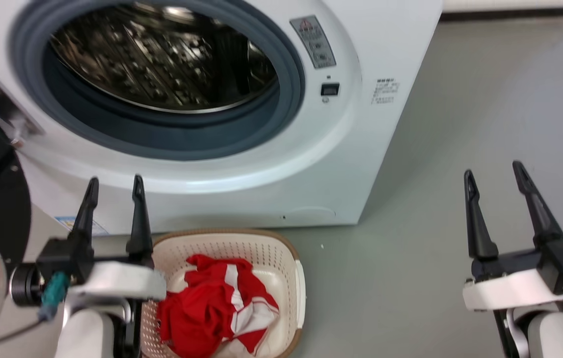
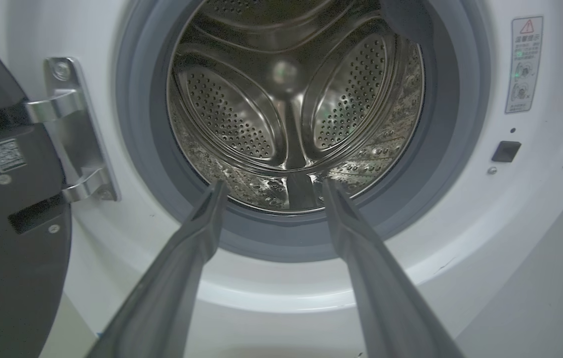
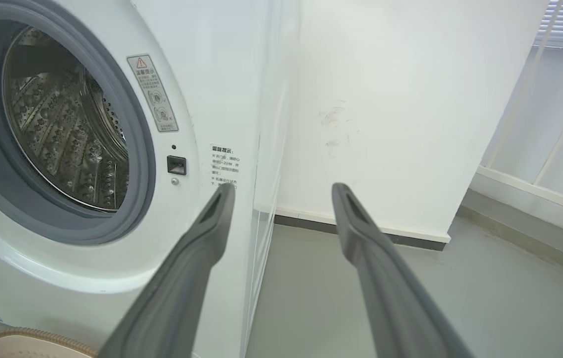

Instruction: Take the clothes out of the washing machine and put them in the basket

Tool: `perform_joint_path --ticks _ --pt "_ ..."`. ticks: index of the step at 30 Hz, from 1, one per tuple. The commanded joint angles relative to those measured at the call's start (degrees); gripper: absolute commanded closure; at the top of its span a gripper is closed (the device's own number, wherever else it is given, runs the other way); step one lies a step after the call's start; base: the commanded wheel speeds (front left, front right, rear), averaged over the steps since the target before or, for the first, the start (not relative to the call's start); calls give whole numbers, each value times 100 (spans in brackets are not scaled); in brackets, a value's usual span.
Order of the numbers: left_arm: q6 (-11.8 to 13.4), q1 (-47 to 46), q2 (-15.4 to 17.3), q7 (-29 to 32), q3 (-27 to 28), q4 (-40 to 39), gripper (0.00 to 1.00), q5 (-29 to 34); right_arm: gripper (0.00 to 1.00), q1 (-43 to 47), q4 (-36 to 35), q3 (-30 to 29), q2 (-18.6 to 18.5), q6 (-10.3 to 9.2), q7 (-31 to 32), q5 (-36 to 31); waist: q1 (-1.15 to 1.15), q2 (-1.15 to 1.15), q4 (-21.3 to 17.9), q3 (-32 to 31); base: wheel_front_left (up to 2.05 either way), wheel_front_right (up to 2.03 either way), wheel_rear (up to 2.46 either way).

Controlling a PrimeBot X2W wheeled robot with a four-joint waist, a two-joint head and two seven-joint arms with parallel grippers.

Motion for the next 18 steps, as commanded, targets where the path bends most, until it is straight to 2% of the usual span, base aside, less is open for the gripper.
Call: perform_joint_path --ticks 1,8,18 --pt "25 223 -60 -15 35 -173 0 125 0 152 29 -26 5 -6 -11 84 1 0 86 -308 0 0 0" --pt "173 1075 -227 -15 -59 -918 0 567 0 538 55 -13 6 -6 -11 304 1 0 120 -704 0 0 0" --pt "295 1686 -290 -15 -66 -986 0 684 0 838 104 101 6 -6 -11 474 1 0 28 -1049 0 0 0"
